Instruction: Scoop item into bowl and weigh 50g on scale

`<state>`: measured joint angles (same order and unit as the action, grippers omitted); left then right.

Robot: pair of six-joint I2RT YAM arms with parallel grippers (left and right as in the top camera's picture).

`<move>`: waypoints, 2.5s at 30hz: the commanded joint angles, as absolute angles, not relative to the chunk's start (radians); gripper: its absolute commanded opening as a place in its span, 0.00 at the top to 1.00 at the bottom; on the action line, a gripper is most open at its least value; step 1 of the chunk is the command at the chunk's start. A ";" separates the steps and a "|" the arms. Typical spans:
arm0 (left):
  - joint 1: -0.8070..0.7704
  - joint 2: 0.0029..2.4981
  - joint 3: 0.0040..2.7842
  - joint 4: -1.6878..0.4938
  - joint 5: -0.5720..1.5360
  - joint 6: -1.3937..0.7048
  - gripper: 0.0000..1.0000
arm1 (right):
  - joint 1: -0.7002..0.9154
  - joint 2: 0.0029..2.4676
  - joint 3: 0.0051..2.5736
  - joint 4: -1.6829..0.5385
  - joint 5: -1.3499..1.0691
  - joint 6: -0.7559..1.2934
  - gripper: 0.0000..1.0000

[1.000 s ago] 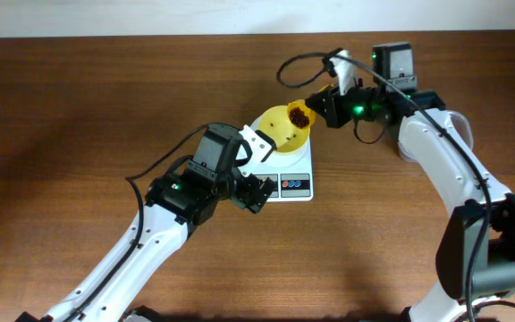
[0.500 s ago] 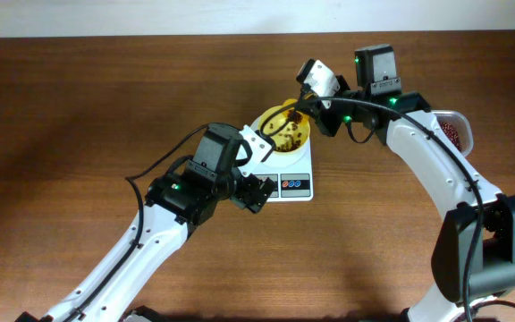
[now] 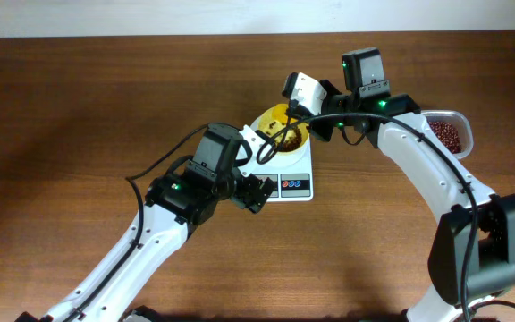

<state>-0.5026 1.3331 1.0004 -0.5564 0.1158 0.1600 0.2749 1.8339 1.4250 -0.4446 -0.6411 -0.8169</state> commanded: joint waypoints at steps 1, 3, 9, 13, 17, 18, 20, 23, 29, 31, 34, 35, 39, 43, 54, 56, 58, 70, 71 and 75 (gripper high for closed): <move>-0.499 1.312 1.001 -0.554 0.126 0.147 0.01 | 0.280 1.841 1.438 -0.409 -0.612 -0.798 0.96; -0.499 1.312 1.001 -0.554 0.126 0.147 0.01 | 0.276 1.841 1.438 -0.349 -0.613 -0.682 0.96; -0.499 1.312 1.001 -0.554 0.126 0.147 0.01 | 0.200 1.835 1.442 -0.192 -0.616 -0.239 0.96; -0.499 1.312 1.001 -0.554 0.126 0.147 0.01 | 0.100 1.829 1.443 -0.171 -0.616 -0.038 0.96; -0.499 1.312 1.001 -0.554 0.126 0.147 0.01 | -0.011 1.822 1.444 -0.155 -0.616 0.120 0.96; -0.499 1.312 1.001 -0.554 0.126 0.147 0.01 | -0.030 1.819 1.444 -0.155 -0.615 0.138 0.96; -0.499 1.312 1.001 -0.554 0.126 0.147 0.01 | -0.082 1.806 1.444 -0.150 -0.616 0.179 0.96; -0.499 1.312 1.001 -0.554 0.126 0.147 0.01 | -0.165 1.782 1.444 -0.157 -0.616 0.226 0.96; -0.499 1.312 1.001 -0.554 0.126 0.147 0.01 | -0.323 1.779 1.444 -0.252 -0.617 0.197 0.96; -0.499 1.312 1.001 -0.554 0.126 0.147 0.01 | -0.381 1.777 1.444 -0.290 -0.642 0.196 0.96; -0.499 1.312 1.001 -0.554 0.126 0.147 0.01 | -0.435 1.760 1.444 -0.319 -0.712 0.196 0.96; -0.499 1.312 1.001 -0.554 0.126 0.147 0.01 | -0.446 1.752 1.444 -0.326 -0.727 0.196 0.96; -0.499 1.312 1.001 -0.554 0.126 0.147 0.01 | -0.445 1.724 1.444 -0.458 -0.729 0.203 0.96; -0.499 1.312 1.001 -0.554 0.126 0.147 0.01 | -0.431 1.723 1.444 -0.710 -0.606 0.191 0.96; -0.499 1.312 1.001 -0.554 0.126 0.147 0.01 | -0.242 1.725 1.444 -0.804 0.146 0.166 0.96; -0.499 1.312 1.001 -0.554 0.126 0.147 0.01 | -0.244 1.734 1.444 -0.803 0.206 0.166 0.96; -0.499 1.312 1.001 -0.554 0.126 0.147 0.01 | -0.243 1.759 1.443 -0.786 0.233 0.166 0.96; -0.499 1.312 1.001 -0.554 0.126 0.147 0.01 | -0.242 1.859 1.425 -0.741 0.093 0.165 0.96; -0.499 1.312 1.001 -0.554 0.126 0.147 0.01 | -0.242 1.859 1.423 -0.739 0.076 0.166 0.96; -0.499 1.312 1.001 -0.554 0.126 0.147 0.01 | -0.242 1.870 1.423 -0.736 0.016 0.165 0.96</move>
